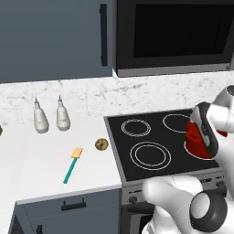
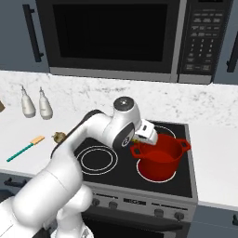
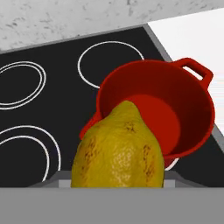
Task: Put the lemon and onion in the pot. Retrieve the spatula and lightly stir the vegetables in the pot.
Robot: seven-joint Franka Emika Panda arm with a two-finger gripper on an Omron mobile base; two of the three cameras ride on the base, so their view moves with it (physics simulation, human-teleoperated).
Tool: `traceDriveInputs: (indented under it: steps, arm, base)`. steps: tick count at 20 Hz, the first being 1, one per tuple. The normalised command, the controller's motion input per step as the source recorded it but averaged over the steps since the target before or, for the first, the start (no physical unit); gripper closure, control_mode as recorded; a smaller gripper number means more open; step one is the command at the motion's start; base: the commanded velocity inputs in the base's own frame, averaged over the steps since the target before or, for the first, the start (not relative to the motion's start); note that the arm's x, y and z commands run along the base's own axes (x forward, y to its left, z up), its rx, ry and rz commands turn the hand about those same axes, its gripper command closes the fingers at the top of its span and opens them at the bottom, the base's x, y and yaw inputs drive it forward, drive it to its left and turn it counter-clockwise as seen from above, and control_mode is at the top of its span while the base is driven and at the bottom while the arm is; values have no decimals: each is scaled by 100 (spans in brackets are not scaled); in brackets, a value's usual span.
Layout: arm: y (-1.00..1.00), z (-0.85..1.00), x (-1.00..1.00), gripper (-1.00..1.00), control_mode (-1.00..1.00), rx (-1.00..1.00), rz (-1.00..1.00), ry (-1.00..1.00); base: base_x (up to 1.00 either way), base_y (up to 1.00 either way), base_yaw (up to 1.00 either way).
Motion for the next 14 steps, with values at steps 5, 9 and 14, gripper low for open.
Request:
traceDriveInputs:
  steps: [5,9,14]
  arm:
    - [-59,-34,30,100,-100,3,0,0]
    - [-36,-32,29,100,-100,0,0,0]
    - [-16,-34,13,100,-100,1,0,0]
  base:
    - [0,0,0]
    - [0,0,0]
    - [0,0,0]
